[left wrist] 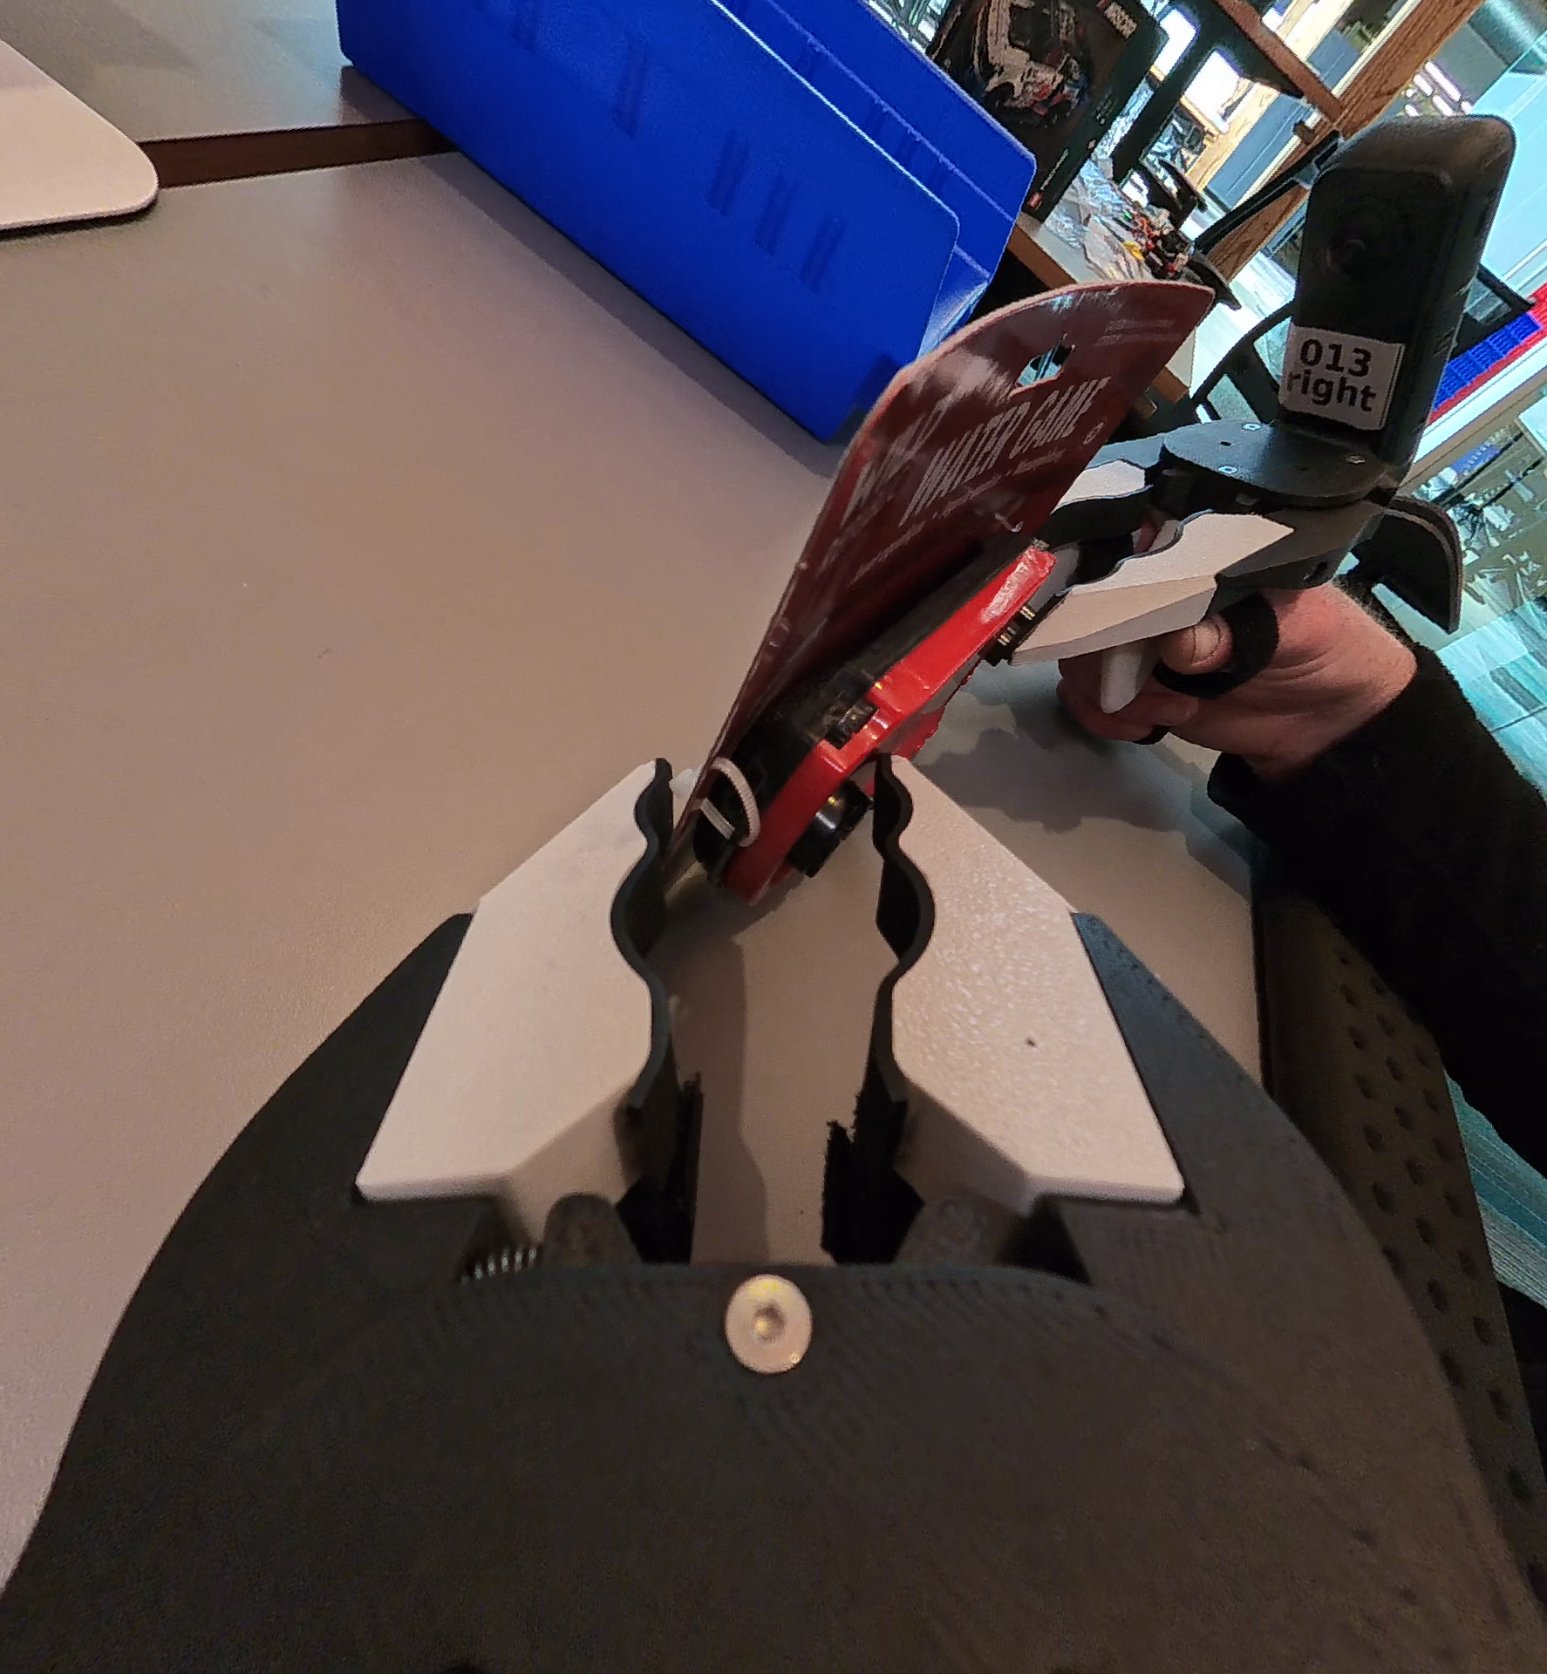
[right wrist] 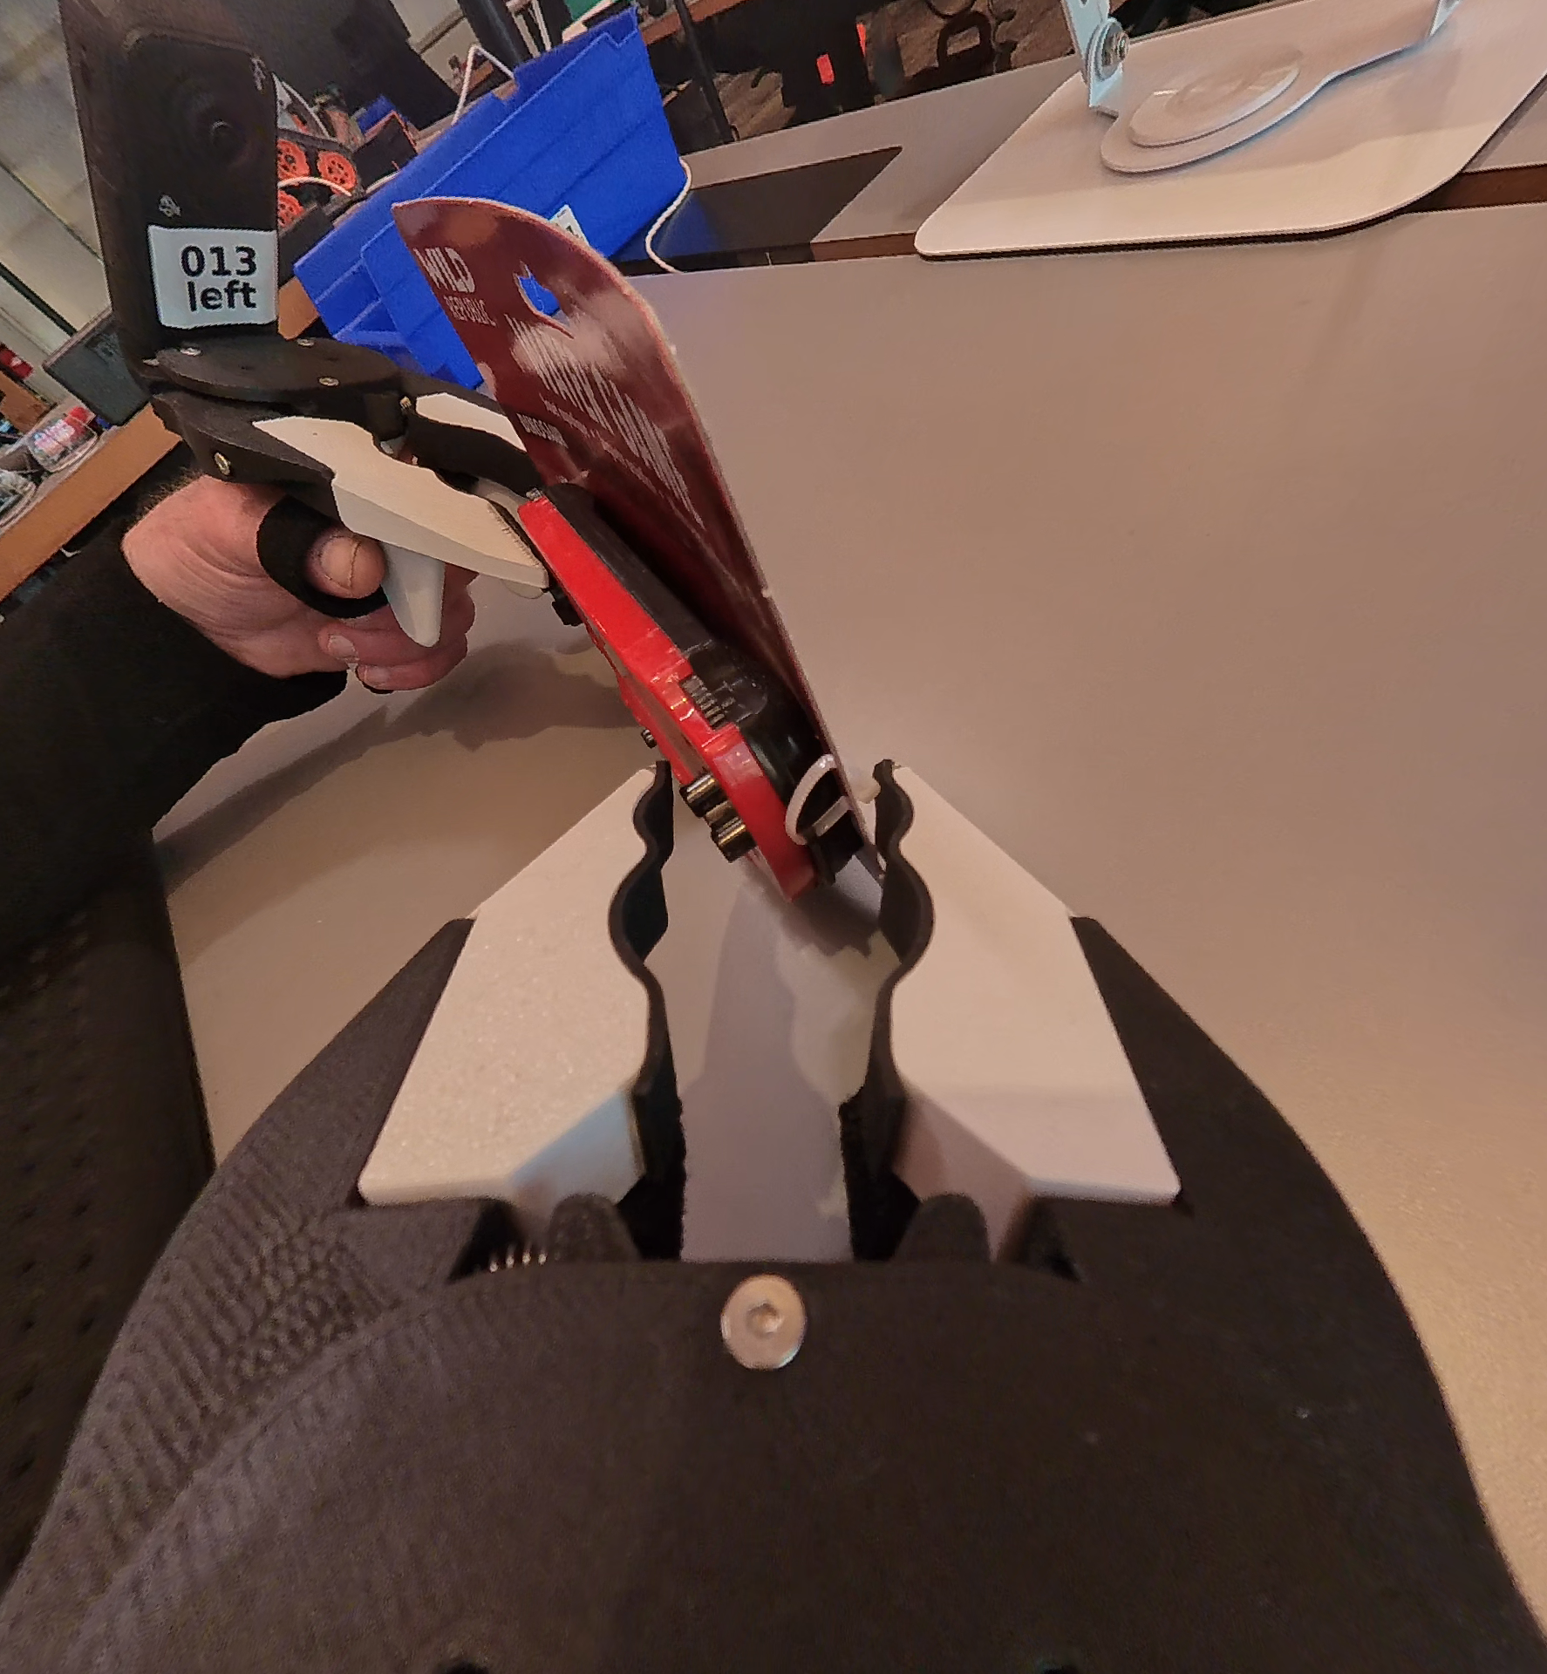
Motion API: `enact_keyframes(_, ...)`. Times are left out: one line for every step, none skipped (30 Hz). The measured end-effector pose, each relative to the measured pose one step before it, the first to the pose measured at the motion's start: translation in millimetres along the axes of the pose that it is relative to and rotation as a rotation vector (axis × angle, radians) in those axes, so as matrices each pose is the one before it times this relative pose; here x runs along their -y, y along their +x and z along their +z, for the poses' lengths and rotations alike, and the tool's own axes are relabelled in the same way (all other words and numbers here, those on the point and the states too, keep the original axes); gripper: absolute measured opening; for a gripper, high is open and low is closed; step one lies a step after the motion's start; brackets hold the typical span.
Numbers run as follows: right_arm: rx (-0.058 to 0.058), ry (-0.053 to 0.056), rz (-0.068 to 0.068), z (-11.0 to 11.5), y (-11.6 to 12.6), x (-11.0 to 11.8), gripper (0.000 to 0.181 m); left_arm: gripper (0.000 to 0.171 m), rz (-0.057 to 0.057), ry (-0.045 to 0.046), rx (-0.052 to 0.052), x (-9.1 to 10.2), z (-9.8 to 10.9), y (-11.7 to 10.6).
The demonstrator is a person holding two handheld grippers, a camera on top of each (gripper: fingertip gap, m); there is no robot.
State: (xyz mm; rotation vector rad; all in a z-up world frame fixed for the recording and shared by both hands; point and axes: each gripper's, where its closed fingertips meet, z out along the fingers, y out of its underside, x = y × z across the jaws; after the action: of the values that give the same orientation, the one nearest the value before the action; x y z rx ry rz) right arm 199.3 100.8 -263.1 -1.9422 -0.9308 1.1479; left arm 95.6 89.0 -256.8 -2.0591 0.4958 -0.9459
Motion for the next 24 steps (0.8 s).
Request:
enact_keyframes(0.0006,0.0000,0.0002,0.00,-0.10,0.00,0.043,0.042,-0.0006,0.00039,-0.0001,0.05,0.03,0.05)
enact_keyframes(0.0002,-0.0002,-0.0001,-0.10,0.02,-0.05,0.043,0.042,-0.0002,-0.00001,0.0002,0.00,0.08,0.05)
enact_keyframes(0.0002,-0.0001,0.0000,0.02,0.06,0.04,0.043,0.042,0.0003,-0.00066,0.0005,-0.01,-0.01,0.02)
enact_keyframes(0.0006,0.0004,0.0004,-0.12,0.00,-0.07,0.042,0.042,0.0002,-0.00008,0.0003,0.05,0.12,-0.05)
enact_keyframes(0.0009,0.0001,0.0008,-0.09,0.10,-0.01,0.042,0.042,-0.0003,0.00024,-0.0003,-0.03,-0.03,0.12)
enact_keyframes(0.0002,-0.0003,0.0001,-0.11,0.01,-0.06,0.042,0.042,-0.0003,0.00014,-0.0002,-0.06,0.05,0.01)
enact_keyframes(0.0002,0.0004,-0.0001,-0.03,0.06,-0.05,0.042,0.042,0.0002,-0.00025,0.0001,-0.01,0.04,0.21)
enact_keyframes(0.0006,0.0004,0.0002,-0.03,-0.02,-0.06,0.042,0.042,0.0003,-0.00028,0.0004,-0.04,0.06,-0.01)
enact_keyframes(-0.0001,0.0000,0.0000,-0.07,0.13,0.03,0.042,0.042,-0.0001,-0.00033,0.0000,-0.05,-0.02,0.01)
enact_keyframes(-0.0008,0.0000,-0.0004,-0.02,0.06,-0.05,0.042,0.042,0.0001,-0.00017,0.0001,-0.08,0.09,0.17)
enact_keyframes(-0.0004,0.0000,-0.0001,0.06,0.19,-0.04,0.042,0.042,0.0003,-0.00038,0.0005,-0.03,-0.04,0.08)
enact_keyframes(-0.0002,-0.0004,-0.0004,0.06,0.02,-0.03,0.042,0.042,0.0004,-0.00024,0.0004,0.05,0.02,0.02)
enact_keyframes(-0.0005,-0.0006,-0.0012,0.03,0.03,-0.11,0.042,0.042,-0.0002,-0.00033,0.0000,-0.11,-0.07,0.07)
enact_keyframes(0.0001,-0.0004,-0.0008,-0.04,-0.03,-0.10,0.042,0.042,-0.0003,-0.00001,0.0000,0.00,0.00,0.03)
enact_keyframes(0.0010,0.0002,-0.0003,-0.01,-0.21,-0.02,0.042,0.042,0.0000,0.00004,0.0001,0.01,0.00,-0.02)
enact_keyframes(0.0001,-0.0002,-0.0007,0.08,-0.01,0.00,0.042,0.042,-0.0001,0.00029,0.0000,-0.04,-0.02,-0.11)
enact_keyframes(-0.0021,-0.0004,-0.0021,-0.05,0.35,-0.11,0.041,0.042,-0.0005,0.00002,-0.0004,0.00,0.00,0.09)
enact_keyframes(-0.0017,-0.0004,-0.0010,-0.08,0.38,-0.16,0.041,0.042,-0.0003,-0.00016,-0.0005,-0.02,-0.09,0.03)
enact_keyframes(-0.0001,-0.0006,0.0006,-0.09,0.18,-0.01,0.040,0.043,0.0010,-0.00086,-0.0003,-0.12,0.09,0.10)
enact_keyframes(0.0021,-0.0008,0.0006,-0.14,0.03,-0.09,0.040,0.042,-0.0001,-0.00058,-0.0003,-0.08,-0.04,0.05)
enact_keyframes(0.0017,0.0000,0.0008,0.02,0.12,0.09,0.039,0.042,-0.0010,-0.00036,-0.0009,0.01,-0.05,0.07)
enact_keyframes(0.0015,-0.0001,0.0020,0.04,0.14,0.13,0.039,0.042,-0.0012,-0.00002,-0.0003,0.04,0.14,-0.05)
enact_keyframes(0.0027,-0.0010,0.0030,0.03,0.17,0.16,0.039,0.042,-0.0020,-0.00129,-0.0005,0.00,0.06,0.03)
enact_keyframes(0.0037,-0.0014,0.0042,0.04,0.43,0.26,0.039,0.042,-0.0033,-0.00215,-0.0008,0.12,0.12,-0.16)
